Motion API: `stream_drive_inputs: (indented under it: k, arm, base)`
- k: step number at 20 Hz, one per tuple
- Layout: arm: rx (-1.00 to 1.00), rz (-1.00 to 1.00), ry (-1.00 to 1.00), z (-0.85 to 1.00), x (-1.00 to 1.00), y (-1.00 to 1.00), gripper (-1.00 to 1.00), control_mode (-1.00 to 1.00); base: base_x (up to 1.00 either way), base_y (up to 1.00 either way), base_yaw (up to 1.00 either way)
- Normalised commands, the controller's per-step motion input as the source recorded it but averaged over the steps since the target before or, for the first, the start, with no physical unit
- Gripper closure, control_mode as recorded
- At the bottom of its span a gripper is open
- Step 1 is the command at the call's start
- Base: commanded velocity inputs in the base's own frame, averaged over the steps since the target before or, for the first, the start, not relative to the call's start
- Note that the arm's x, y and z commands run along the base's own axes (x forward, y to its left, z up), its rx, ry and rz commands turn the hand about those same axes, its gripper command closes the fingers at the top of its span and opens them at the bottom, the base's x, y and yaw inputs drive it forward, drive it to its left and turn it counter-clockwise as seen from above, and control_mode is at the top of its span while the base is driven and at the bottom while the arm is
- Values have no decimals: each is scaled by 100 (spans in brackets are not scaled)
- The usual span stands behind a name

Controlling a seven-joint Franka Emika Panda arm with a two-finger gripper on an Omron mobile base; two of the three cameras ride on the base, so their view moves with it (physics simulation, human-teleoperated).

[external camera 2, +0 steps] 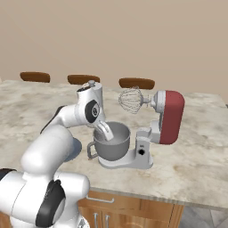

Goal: Add butter and sugar cubes to the stand mixer bowl and then turn on the stand mixer to begin making frosting.

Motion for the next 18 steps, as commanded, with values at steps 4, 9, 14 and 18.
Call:
stream_drive_inputs:
  k: [4, 9, 14, 18]
  arm:
    - [0, 0, -12, 18, -22, 0, -100, -100]
    - [-1, 0, -20, 44, -29, 14, -100, -100]
    - [-4, -1, -17, 35, -25, 56, -100, -100]
    - [-6, -5, -12, 13, -26, 70, -100, -100]
  base:
    - [0, 0, 0]
    - [0, 0, 0]
    - [0, 0, 0]
    - [0, 0, 0]
